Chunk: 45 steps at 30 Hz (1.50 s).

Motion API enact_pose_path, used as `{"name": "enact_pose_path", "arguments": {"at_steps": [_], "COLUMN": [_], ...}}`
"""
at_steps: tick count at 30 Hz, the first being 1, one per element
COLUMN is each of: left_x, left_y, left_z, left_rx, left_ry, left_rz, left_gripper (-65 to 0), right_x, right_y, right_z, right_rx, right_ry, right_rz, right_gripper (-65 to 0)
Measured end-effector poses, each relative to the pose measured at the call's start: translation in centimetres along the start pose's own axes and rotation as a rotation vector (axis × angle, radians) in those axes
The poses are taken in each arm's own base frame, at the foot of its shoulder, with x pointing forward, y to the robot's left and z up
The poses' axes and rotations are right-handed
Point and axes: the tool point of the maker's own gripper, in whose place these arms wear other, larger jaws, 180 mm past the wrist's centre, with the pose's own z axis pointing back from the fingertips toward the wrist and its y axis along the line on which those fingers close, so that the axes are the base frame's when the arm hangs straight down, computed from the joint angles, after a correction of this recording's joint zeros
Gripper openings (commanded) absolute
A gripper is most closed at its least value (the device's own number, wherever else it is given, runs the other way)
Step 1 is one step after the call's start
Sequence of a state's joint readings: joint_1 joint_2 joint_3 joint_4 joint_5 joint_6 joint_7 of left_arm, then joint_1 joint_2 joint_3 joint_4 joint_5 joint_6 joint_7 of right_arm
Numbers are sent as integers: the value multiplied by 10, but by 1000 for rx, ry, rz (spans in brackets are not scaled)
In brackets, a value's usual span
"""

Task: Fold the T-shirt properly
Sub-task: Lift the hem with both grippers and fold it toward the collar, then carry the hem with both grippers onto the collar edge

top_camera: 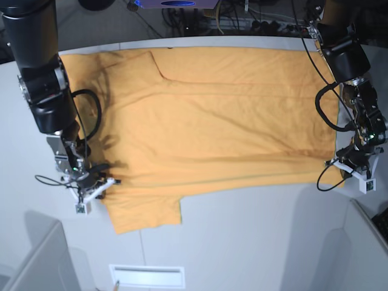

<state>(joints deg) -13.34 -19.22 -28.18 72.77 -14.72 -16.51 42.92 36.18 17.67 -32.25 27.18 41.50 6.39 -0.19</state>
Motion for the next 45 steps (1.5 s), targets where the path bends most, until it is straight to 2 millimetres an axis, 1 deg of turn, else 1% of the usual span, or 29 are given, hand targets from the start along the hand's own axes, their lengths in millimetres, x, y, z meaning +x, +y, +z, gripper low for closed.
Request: {"name": "enact_pose_path", "arguments": {"at_steps": [2, 5, 6, 8, 10, 11, 14, 16, 20, 23, 25, 27, 30, 32, 33, 35, 37, 38, 40, 41, 43, 45], "left_x": [0, -1, 0, 9, 18, 20, 11, 8, 6, -5, -12, -14, -15, -20, -20, -16, -11, -12, -20, -25, -37, -46], "left_y": [1, 0, 0, -1, -2, -3, -3, -4, -6, -11, -13, -13, -4, 4, 7, 2, -4, -5, -5, -4, -2, -1], "left_z": [0, 1, 3, 6, 11, 13, 18, 25, 37, 46, 50, 55, 65, 72, 74, 78, 81, 83, 85, 85, 87, 89], "left_rx": [3, 2, 2, 4, 5, 3, 8, 12, 15, 11, 12, 11, 39, 60, 70, 53, 32, 34, 33, 33, 35, 35], "left_ry": [10, 15, 11, -14, -42, -46, -18, -24, -28, -19, -10, -15, -26, 7, 15, 8, -10, -13, 4, 15, 42, 62], "left_rz": [4, 0, -4, -14, -27, -30, -48, -70, -99, -124, -135, -142, -115, -110, -108, -148, -179, -177, -178, -182, -188, -196], "left_gripper": [-650, -650, -650, -650, -650, -650, -650, -650, -650, -650, -650, -650, -650, -650, -650, -650, -650, -650, -650, -650, -650, -650], "right_x": [6, 25, 28, 28, 27, 26, 28, 29, 17, 7, 6, 3, 0, -3, -8, -14, -14, -10, -8, -10, -23, -31], "right_y": [-3, -1, 0, 2, 3, 0, -8, -7, 0, -4, -6, -4, 1, 0, -4, -5, -3, -2, -5, -7, -9, -7], "right_z": [3, 12, 15, 20, 25, 27, 34, 40, 53, 65, 74, 80, 90, 98, 102, 109, 114, 117, 124, 128, 138, 146], "right_rx": [-36, -29, -31, -21, -15, -17, -23, -17, 13, 15, 15, 22, 43, 48, 38, 37, 44, 47, 46, 44, 33, 39], "right_ry": [-11, -62, -70, -67, -65, -58, -53, -60, -21, 1, 3, 19, 28, 27, 38, 61, 65, 52, 35, 33, 62, 75], "right_rz": [4, 25, 33, 26, -18, -48, -90, -85, -96, -142, -157, -160, -175, -190, -192, -197, -198, -203, -223, -230, -224, -227], "right_gripper": [-650, -650, -650, -650, -650, -650, -650, -650, -650, -650, -650, -650, -650, -650, -650, -650, -650, -650, -650, -650, -650, -650]}}
